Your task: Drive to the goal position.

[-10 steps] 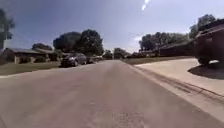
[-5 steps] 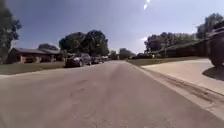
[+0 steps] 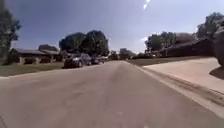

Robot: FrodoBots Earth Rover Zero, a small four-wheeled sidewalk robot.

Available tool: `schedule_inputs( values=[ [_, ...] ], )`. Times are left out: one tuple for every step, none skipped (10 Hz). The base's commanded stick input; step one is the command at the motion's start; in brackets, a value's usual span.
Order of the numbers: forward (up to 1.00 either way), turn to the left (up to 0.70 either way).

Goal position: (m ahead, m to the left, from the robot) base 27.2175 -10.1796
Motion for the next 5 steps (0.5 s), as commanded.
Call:
schedule_inputs(
  values=[
    [0.70, 0.00],
    [0.70, 0.00],
    [0.70, 0.00],
    [0.70, 0.00],
    [0.70, 0.00]
  ],
)
